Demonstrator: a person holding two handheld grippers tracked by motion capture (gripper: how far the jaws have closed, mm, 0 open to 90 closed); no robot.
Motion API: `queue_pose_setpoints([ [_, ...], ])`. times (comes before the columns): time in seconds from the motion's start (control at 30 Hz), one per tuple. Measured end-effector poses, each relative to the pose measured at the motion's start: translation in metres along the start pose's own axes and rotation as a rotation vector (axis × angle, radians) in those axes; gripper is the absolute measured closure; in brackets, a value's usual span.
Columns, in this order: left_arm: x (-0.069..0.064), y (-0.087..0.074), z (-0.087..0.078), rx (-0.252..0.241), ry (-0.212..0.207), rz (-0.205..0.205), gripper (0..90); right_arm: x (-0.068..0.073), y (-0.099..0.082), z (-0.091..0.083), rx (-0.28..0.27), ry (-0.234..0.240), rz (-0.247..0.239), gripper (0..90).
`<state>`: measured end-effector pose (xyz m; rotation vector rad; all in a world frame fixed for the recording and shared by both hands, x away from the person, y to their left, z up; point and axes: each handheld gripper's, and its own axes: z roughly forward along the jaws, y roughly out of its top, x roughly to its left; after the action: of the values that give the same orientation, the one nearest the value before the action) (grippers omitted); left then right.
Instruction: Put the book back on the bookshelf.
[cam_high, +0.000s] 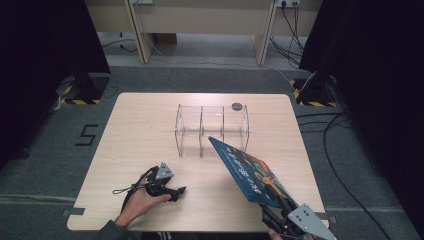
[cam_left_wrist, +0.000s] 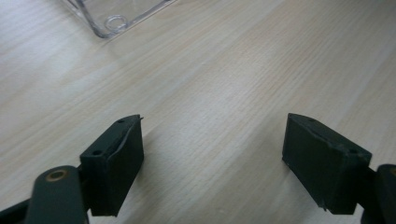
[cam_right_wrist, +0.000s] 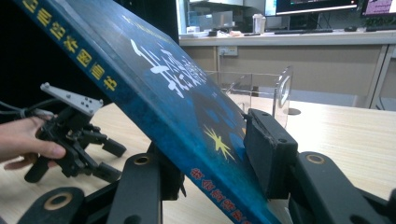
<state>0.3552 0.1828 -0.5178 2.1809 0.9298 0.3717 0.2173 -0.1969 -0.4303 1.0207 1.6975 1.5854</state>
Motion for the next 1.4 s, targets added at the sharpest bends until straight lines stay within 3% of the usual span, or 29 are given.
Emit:
queue_pose_setpoints([
  [0.3,-0.003,-0.004,0.004,-0.048,-0.013,0.011,13.4,-0.008,0.003,-0.003,-0.019,-0.001,0.045,59.7],
  [0.8,-0.003,-0.004,0.004,-0.047,-0.012,0.01,12.8,-0.029,0.007,-0.013,-0.074,-0.007,0.198,60.1],
  [1.4,-0.004,-0.004,0.004,-0.045,-0.009,0.009,12.3,-0.043,0.006,-0.02,-0.115,-0.013,0.288,60.4],
])
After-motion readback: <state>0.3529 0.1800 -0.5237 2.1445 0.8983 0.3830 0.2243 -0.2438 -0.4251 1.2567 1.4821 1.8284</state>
